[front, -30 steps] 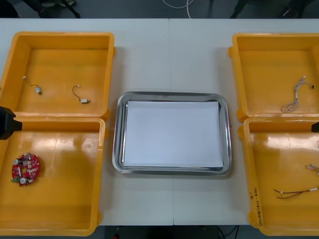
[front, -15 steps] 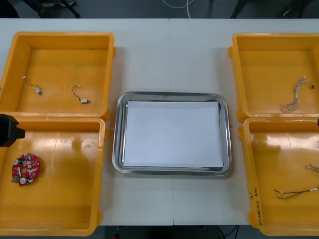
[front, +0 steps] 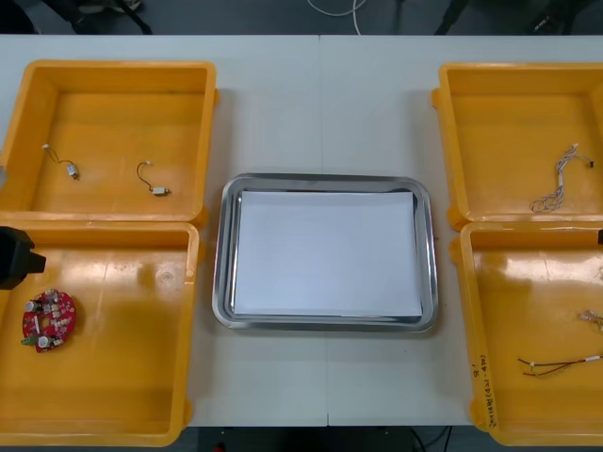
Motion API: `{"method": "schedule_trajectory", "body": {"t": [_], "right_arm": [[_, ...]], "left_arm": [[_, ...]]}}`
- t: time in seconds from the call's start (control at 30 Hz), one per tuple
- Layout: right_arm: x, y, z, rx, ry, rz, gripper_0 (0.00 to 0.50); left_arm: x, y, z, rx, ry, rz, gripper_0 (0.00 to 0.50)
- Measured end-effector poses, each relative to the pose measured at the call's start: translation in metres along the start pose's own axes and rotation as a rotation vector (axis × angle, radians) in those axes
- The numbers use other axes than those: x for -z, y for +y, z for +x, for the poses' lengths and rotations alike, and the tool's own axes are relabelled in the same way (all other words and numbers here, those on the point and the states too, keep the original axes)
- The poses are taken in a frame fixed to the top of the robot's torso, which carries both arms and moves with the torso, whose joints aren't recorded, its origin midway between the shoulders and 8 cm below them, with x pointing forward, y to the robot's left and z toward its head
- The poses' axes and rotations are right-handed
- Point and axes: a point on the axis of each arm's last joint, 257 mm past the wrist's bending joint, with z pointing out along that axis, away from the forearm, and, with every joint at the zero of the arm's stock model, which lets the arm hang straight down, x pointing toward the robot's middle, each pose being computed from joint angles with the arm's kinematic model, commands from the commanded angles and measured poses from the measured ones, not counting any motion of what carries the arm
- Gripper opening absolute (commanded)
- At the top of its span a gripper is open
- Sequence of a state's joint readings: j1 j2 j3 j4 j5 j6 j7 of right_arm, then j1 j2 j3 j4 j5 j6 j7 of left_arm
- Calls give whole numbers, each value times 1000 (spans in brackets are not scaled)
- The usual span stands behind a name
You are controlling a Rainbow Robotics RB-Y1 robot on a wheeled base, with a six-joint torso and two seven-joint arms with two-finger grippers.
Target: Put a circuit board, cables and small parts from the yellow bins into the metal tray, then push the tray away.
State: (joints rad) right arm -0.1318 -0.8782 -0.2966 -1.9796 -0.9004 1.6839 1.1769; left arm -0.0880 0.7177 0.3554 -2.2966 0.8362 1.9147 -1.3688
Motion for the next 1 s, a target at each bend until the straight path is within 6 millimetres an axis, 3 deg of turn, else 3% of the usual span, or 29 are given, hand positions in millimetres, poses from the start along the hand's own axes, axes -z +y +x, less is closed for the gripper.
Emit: {"method": "schedule_trajectory", "body": {"t": [0.4,0.67,1.0], "right_arm": [[-1,8,20,37,11,-15,500],[-3,10,37,54,9,-16,500],[-5,-8,58,13,9,-2,500]], "left_arm": [[0,25,35,-257,105,-46,500],[2,37,52,-291,160,-67,500],[2,48,45,-585,133,-79,500]]}}
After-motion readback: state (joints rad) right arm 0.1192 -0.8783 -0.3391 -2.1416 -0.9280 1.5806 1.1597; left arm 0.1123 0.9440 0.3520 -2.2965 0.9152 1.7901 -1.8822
